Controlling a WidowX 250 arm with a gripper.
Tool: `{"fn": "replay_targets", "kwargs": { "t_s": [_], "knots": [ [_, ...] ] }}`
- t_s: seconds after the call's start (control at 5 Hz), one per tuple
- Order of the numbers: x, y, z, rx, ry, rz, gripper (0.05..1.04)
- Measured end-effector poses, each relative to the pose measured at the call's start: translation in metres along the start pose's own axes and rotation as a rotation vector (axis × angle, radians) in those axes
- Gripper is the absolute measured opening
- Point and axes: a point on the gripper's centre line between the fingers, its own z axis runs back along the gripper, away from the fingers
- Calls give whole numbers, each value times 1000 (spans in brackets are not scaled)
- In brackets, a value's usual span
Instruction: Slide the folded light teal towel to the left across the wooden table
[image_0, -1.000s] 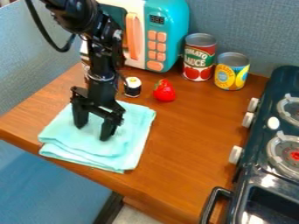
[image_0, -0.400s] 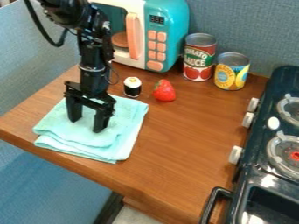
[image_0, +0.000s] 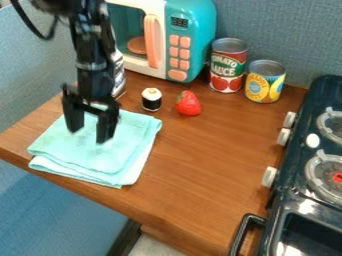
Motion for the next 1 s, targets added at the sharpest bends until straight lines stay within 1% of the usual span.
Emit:
{"fn": "replay_targets", "kwargs": {
  "t_s": [0.2, 0.4, 0.6, 0.8, 1.0],
  "knots": [
    [-1, 5, 19, -11, -60, -10, 1000],
    [-2, 0, 41, -34, -126, -60, 1000],
    [2, -14, 48, -60, -142, -36, 1000],
    [24, -43, 68, -51, -221, -85, 1000],
    [40, -51, 68, -54, -245, -93, 1000]
  ]
}}
